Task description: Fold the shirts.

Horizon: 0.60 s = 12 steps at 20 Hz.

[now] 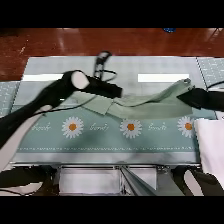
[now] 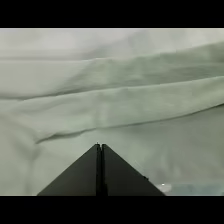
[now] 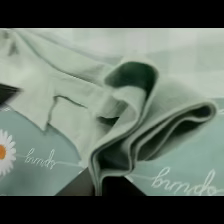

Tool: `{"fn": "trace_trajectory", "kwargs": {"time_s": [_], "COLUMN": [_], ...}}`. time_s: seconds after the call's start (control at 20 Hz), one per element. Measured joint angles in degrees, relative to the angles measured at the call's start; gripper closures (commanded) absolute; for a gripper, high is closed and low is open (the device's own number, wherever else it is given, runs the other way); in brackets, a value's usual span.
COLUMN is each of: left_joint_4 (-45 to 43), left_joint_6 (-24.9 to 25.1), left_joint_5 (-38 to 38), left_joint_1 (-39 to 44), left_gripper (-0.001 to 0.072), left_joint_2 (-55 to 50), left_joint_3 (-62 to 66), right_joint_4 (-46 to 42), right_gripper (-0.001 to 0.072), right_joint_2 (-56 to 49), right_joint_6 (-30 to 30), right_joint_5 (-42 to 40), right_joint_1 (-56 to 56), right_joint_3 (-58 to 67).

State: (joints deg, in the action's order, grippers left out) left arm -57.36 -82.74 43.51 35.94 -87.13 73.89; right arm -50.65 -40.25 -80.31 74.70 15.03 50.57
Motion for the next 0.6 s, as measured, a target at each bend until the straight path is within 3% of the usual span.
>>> {"fn": "trace_trajectory", "kwargs": {"time_s": [0.35, 0.6], "left_joint_4": [4.4, 8.2], "left_joint_6": [-0.7, -0.9], "left_joint_5": [8.5, 11.2], "left_joint_1": [15.0, 16.1], "left_gripper": [0.0684, 0.0684], "left_joint_2": [-19.0, -22.3], "left_joint_3": [15.4, 18.5], "right_joint_4": [-0.3, 1.1], "right_gripper": [0.0684, 0.0684], "right_joint_2": [12.3, 13.4], "right_joint_6": [-5.3, -5.7], "right_joint_5": [4.1, 4.4], "right_joint_1": [0.0, 0.0], "right_joint_3": [-1.6, -1.7]}}
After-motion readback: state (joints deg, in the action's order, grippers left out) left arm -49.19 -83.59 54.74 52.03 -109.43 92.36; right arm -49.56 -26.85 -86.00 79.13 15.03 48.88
